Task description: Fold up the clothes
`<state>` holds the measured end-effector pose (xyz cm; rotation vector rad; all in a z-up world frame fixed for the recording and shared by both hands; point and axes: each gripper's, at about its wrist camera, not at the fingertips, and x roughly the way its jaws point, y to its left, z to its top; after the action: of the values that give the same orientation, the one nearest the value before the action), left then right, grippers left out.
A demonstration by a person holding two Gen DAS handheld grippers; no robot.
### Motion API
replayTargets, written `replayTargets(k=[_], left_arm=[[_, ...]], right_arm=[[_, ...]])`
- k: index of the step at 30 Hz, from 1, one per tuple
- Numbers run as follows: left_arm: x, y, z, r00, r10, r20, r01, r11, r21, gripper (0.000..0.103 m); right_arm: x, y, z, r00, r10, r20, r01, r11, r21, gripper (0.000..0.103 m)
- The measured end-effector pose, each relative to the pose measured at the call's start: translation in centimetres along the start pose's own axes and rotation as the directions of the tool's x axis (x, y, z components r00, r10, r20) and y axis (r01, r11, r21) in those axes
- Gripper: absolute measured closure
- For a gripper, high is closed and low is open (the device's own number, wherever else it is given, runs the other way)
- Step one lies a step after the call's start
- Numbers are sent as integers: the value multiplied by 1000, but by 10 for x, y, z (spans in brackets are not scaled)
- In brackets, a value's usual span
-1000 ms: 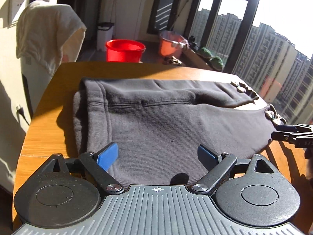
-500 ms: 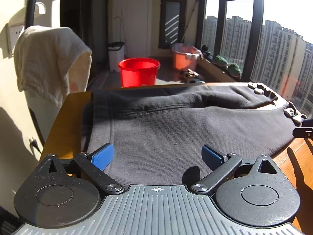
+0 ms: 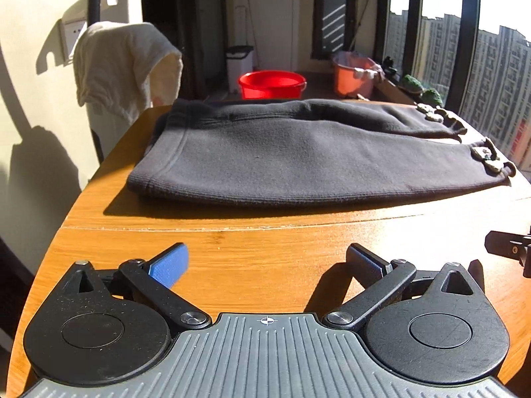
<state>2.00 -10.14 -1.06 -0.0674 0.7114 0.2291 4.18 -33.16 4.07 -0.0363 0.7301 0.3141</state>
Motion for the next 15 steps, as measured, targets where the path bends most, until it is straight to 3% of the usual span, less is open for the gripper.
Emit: replayTargets(k=[3,7,15], left_arm=[[-10,-6,-9,1000,15,0,-15,1000,-14,0],[-12,-6,-10,1000,17,2,-17,1000,-21,0],[-15,-9,-11,1000,26,0,-26,999,-22,0]], right_arm=[[-1,13,-5,999,-32,-19,31,999,-37,0],[0,19,-7,998,-67,-13,67,998,-4,0],[0,18,-8,997,-79,-3,79,997,2,0]])
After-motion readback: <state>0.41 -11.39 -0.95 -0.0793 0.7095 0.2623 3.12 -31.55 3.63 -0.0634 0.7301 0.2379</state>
